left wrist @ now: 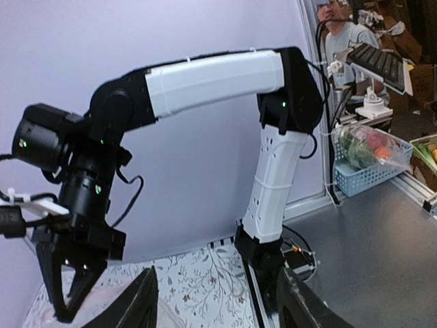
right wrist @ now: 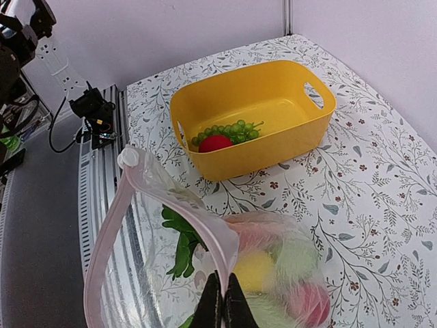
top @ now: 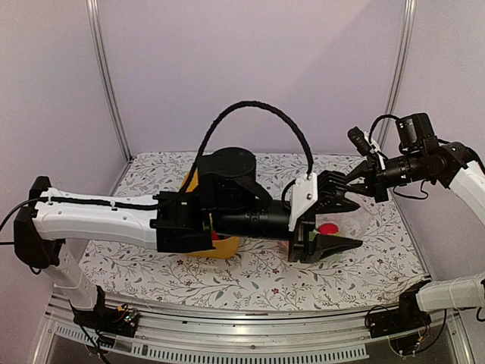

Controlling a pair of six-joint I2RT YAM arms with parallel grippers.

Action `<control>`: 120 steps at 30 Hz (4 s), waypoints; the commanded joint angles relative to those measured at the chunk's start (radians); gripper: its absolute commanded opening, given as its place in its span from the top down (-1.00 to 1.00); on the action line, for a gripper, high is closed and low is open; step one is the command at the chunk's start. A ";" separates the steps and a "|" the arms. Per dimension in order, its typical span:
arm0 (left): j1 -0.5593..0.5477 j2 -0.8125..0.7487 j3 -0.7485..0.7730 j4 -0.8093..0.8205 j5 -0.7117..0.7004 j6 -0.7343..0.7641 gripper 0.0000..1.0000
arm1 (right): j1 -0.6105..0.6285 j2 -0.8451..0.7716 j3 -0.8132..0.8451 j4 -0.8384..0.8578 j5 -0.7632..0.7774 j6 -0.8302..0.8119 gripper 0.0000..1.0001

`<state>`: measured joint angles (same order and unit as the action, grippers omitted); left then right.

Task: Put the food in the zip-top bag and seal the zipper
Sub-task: Place the fake vegetable in the zipper food storage bag, then adjust the zipper food storage bag at the center of the board, then pick up the fake fruit from the bin.

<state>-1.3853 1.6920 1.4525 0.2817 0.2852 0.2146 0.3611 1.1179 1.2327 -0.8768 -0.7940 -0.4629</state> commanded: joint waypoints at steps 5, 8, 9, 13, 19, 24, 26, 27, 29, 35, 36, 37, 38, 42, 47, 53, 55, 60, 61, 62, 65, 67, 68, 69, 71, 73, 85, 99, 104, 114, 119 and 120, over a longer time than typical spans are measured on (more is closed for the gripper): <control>-0.115 0.124 0.115 -0.490 -0.470 0.067 -0.25 | 0.006 -0.062 -0.049 0.020 0.038 0.006 1.00; -0.118 0.164 0.165 -0.529 -0.563 0.084 -0.34 | 0.006 -0.066 -0.053 0.022 0.042 0.006 1.00; -0.119 0.173 0.171 -0.529 -0.584 0.098 -0.36 | 0.006 -0.066 -0.054 0.022 0.043 0.006 1.00; -0.112 0.233 0.210 -0.559 -0.619 0.166 -0.37 | 0.006 -0.070 -0.056 0.017 0.049 0.003 1.00; -0.101 0.336 0.325 -0.644 -0.703 0.243 -0.10 | 0.006 -0.068 -0.063 0.019 0.061 -0.001 1.00; -0.072 0.384 0.415 -0.689 -0.715 0.273 0.33 | 0.007 -0.048 -0.051 0.028 0.066 0.008 1.00; -0.053 0.398 0.455 -0.697 -0.723 0.301 0.55 | 0.006 -0.024 -0.019 0.023 0.083 0.015 1.00; -0.040 0.404 0.468 -0.690 -0.729 0.322 0.67 | 0.006 -0.008 0.002 0.020 0.100 0.021 1.00; -0.004 0.420 0.500 -0.665 -0.744 0.370 0.80 | 0.006 0.050 0.067 0.015 0.161 0.023 1.00; 0.077 0.480 0.653 -0.489 -0.857 0.583 0.96 | -0.024 0.183 0.355 0.071 0.381 0.081 1.00; 0.074 0.474 0.641 -0.459 -0.862 0.601 0.97 | -0.024 0.186 0.365 0.078 0.378 0.087 1.00; 0.072 0.464 0.620 -0.441 -0.853 0.601 0.97 | -0.025 0.177 0.355 0.085 0.360 0.092 1.00; 0.072 0.454 0.588 -0.434 -0.838 0.580 0.98 | -0.024 0.169 0.329 0.090 0.326 0.091 1.00; 0.078 0.439 0.446 -0.408 -0.794 0.489 1.00 | -0.024 0.119 0.137 0.132 0.187 0.073 1.00; 0.073 0.443 0.395 -0.455 -0.749 0.394 1.00 | -0.015 0.103 -0.026 0.160 0.080 0.064 1.00; 0.059 0.394 0.364 -0.467 -0.704 0.347 1.00 | -0.013 0.105 -0.048 0.166 0.071 0.058 1.00; 0.055 0.380 0.352 -0.468 -0.690 0.329 1.00 | -0.014 0.103 -0.049 0.168 0.064 0.060 1.00; 0.045 0.337 0.317 -0.486 -0.680 0.287 0.59 | -0.014 0.087 -0.069 0.178 0.066 0.063 1.00; 0.041 0.324 0.305 -0.496 -0.685 0.275 0.48 | -0.014 0.083 -0.076 0.181 0.066 0.064 1.00; 0.038 0.303 0.287 -0.502 -0.684 0.261 0.40 | -0.014 0.078 -0.080 0.183 0.067 0.065 1.00; 0.037 0.214 0.205 -0.512 -0.637 0.198 0.26 | -0.014 0.070 -0.090 0.188 0.068 0.064 1.00; 0.037 0.145 0.133 -0.502 -0.614 0.146 0.20 | -0.014 0.068 -0.096 0.192 0.068 0.064 1.00; 0.038 0.111 0.098 -0.499 -0.611 0.126 0.17 | -0.014 0.067 -0.098 0.192 0.067 0.064 1.00; 0.038 0.079 0.065 -0.499 -0.612 0.106 0.15 | -0.014 0.065 -0.101 0.194 0.068 0.063 1.00; 0.038 0.018 0.005 -0.502 -0.622 0.073 0.12 | -0.014 0.064 -0.105 0.196 0.070 0.064 1.00; 0.040 -0.038 -0.051 -0.503 -0.651 0.044 0.07 | -0.014 0.059 -0.110 0.199 0.075 0.061 1.00; 0.229 -0.223 -0.248 -0.609 -0.752 -0.187 -0.14 | -0.014 0.038 -0.127 0.201 0.089 0.057 1.00; 0.598 -0.150 -0.212 -0.774 -0.474 -0.505 0.03 | -0.014 0.013 -0.151 0.200 0.126 0.049 1.00; 0.735 -0.082 -0.182 -0.774 -0.327 -0.577 0.15 | -0.014 0.003 -0.163 0.204 0.129 0.045 1.00; 0.822 0.109 -0.046 -0.774 -0.192 -0.615 0.24 | -0.015 -0.018 -0.191 0.219 0.127 0.042 1.00; 0.823 0.238 0.054 -0.868 -0.282 -0.650 0.19 | -0.016 -0.025 -0.194 0.223 0.125 0.041 1.00; 0.823 0.254 0.060 -0.873 -0.282 -0.656 0.19 | -0.016 -0.026 -0.195 0.223 0.125 0.041 1.00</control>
<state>-0.5682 1.8713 1.4654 -0.5068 0.0387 -0.4019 0.3412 1.1133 1.0504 -0.6693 -0.6785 -0.4122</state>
